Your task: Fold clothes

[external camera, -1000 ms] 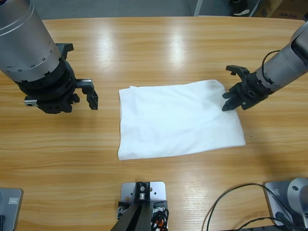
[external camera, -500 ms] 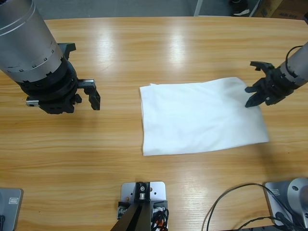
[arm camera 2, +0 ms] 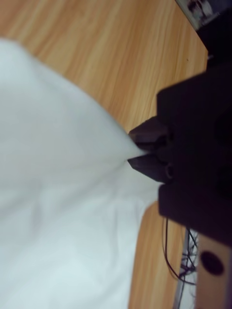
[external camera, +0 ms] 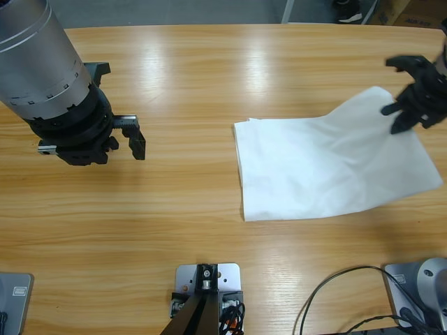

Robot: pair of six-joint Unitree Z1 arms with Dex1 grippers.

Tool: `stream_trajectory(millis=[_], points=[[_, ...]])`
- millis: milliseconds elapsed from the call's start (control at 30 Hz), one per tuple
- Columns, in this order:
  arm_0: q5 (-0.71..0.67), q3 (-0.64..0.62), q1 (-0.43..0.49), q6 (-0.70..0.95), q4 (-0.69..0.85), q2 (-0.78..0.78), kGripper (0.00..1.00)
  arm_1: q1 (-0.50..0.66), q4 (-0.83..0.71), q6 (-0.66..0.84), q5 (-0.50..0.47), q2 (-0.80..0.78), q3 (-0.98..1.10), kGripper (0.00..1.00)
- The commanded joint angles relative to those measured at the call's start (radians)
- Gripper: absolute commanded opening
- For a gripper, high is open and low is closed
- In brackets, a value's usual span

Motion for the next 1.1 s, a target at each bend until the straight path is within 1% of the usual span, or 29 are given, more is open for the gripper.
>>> stream_trajectory(millis=[33, 200, 267, 400, 500, 667, 800, 1100], points=[[-0.005, 0.029, -0.008, -0.01, -0.005, 0.03, 0.798, 0.307, 0.075, 0.137, 0.003, 0.141, -0.15, 0.0], [0.002, 0.046, -0.008, -0.025, -0.005, 0.016, 0.84, 0.404, 0.125, 0.171, 0.054, 0.242, -0.313, 0.0], [0.002, 0.04, -0.007, -0.037, -0.005, 0.006, 0.866, 0.414, 0.128, 0.172, 0.072, 0.277, -0.352, 0.0], [0.002, 0.04, 0.005, -0.036, -0.005, -0.016, 0.867, 0.414, 0.134, 0.172, 0.119, 0.335, -0.429, 0.0], [0.002, 0.041, 0.006, -0.036, -0.005, -0.018, 0.867, 0.433, 0.139, 0.175, 0.152, 0.383, -0.45, 0.0], [0.013, 0.045, 0.007, -0.035, -0.005, -0.018, 0.867, 0.502, 0.137, 0.214, 0.18, 0.384, -0.474, 0.0], [0.019, 0.045, 0.01, -0.033, -0.005, -0.018, 0.867, 0.566, 0.123, 0.228, 0.185, 0.386, -0.484, 0.0], [0.029, 0.067, 0.01, -0.03, -0.004, -0.03, 0.867, 0.594, 0.111, 0.221, 0.197, 0.415, -0.523, 0.0]])
